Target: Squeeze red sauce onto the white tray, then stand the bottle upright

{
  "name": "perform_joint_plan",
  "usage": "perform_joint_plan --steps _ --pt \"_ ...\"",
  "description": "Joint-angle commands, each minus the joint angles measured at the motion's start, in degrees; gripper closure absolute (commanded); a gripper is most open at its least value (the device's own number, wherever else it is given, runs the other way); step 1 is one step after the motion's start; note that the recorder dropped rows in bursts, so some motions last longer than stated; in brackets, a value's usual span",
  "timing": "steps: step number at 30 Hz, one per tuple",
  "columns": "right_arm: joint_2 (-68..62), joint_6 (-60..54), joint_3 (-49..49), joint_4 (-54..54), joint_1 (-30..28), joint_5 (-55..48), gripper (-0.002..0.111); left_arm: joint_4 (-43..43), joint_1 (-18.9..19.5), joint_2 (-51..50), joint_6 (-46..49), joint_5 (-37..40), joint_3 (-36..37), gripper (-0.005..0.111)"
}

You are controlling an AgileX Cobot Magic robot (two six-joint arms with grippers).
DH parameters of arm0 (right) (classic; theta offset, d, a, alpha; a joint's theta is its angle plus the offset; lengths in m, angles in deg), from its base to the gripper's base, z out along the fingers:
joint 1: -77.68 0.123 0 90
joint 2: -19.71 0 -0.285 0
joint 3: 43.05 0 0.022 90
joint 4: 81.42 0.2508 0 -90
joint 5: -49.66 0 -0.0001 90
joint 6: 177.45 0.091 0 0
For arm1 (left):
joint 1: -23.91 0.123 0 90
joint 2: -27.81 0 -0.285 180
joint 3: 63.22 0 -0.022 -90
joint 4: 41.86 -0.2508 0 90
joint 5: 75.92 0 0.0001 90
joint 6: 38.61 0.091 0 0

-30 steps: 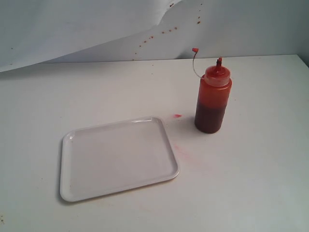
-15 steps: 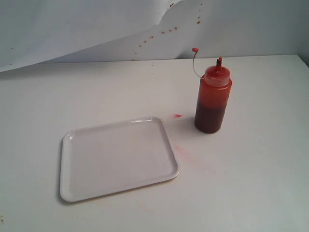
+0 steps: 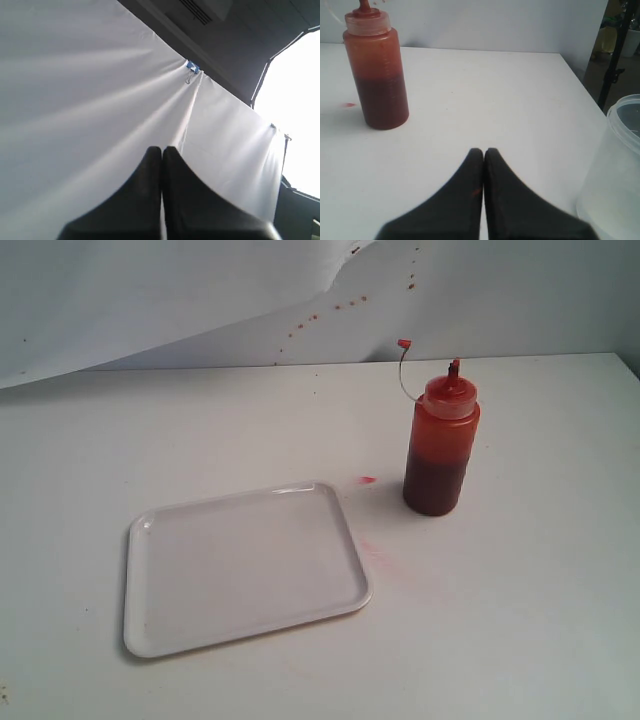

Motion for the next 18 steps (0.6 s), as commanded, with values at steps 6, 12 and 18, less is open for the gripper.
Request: perform_joint_plan --steps 6,12,18 --pt "0.4 0.0 -0.2 0.1 -0.5 0.3 0.108 -1.9 0.1 -21.9 12.5 -16.0 -2.5 0.107" --pt "0.4 0.0 -0.2 0.1 -0.5 0.3 0.108 -5.1 0.1 -48.0 8.9 -16.6 -14.5 0.107" --pt "0.4 0.0 -0.2 0.1 -0.5 0.3 0.108 -36.1 0.1 -74.3 6.3 -19.9 -30.4 0.107"
